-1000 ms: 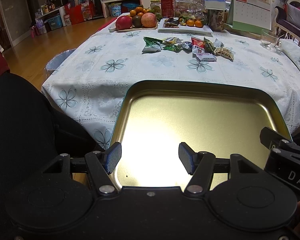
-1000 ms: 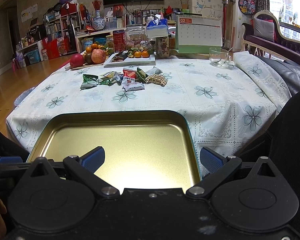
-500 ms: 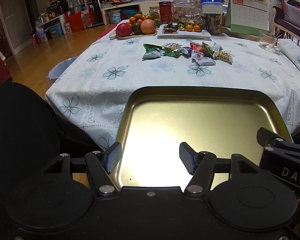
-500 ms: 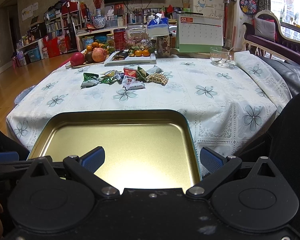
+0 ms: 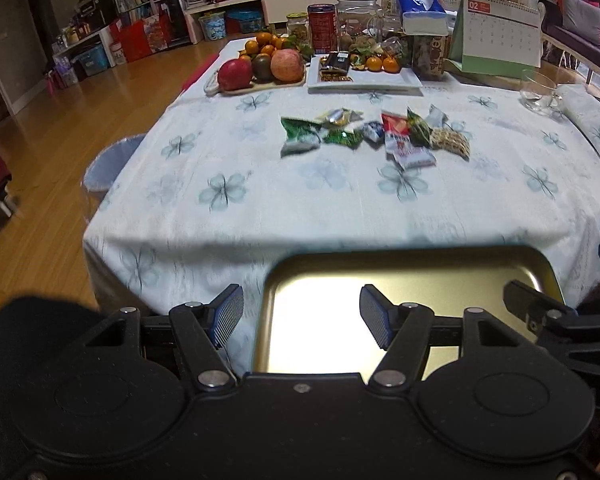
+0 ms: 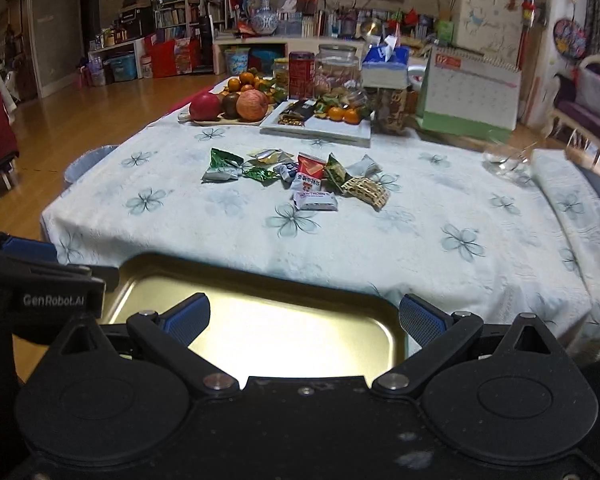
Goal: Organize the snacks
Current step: 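Move both tools toward the snack pile on the tablecloth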
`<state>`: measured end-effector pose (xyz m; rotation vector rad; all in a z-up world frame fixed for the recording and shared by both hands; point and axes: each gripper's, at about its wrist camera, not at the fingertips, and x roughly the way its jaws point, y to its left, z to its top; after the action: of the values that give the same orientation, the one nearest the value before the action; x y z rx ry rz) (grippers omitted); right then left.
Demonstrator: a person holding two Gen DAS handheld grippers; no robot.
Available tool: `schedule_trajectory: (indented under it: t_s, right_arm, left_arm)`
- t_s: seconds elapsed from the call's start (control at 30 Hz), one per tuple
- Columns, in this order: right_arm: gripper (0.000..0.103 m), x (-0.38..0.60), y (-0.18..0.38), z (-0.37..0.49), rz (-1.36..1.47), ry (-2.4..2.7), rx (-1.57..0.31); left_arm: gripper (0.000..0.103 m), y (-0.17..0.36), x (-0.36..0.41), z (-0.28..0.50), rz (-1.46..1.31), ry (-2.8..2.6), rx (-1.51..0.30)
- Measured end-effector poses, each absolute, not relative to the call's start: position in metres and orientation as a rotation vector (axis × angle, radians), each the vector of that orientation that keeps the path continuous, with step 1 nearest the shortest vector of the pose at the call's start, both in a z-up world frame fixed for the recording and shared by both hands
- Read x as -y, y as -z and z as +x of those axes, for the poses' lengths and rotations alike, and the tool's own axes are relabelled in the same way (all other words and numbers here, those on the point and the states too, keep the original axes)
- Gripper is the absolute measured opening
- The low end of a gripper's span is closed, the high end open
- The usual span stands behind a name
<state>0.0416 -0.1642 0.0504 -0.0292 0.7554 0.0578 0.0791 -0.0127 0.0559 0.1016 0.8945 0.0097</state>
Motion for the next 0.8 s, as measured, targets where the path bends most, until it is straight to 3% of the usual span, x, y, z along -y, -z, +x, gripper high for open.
schedule_trajectory:
  t_s: [0.3, 0.53, 0.63, 0.8]
  right_arm:
    - [0.103, 0.199, -0.049, 0.174, -0.020, 0.013, -0.854]
    - [0.102, 0.235, -0.020, 0.280, 0.045, 0.069, -0.977]
    - [0.100, 0.248, -0.009, 0.318, 0.088, 0.092, -0.993]
    - [0.099, 0.265, 0.006, 0.365, 0.173, 0.128, -0.994]
  left_arm:
    - [0.065, -0.056, -0.013, 0.208, 0.004, -0.012, -0.985]
    - [0.064, -0.024, -0.023, 0.300, -0.039, -0.026, -1.070]
    - [0.057, -0.008, -0.027, 0.330, -0.069, -0.044, -1.104]
    - [0.057, 0.015, -0.034, 0.373, -0.148, -0.027, -1.153]
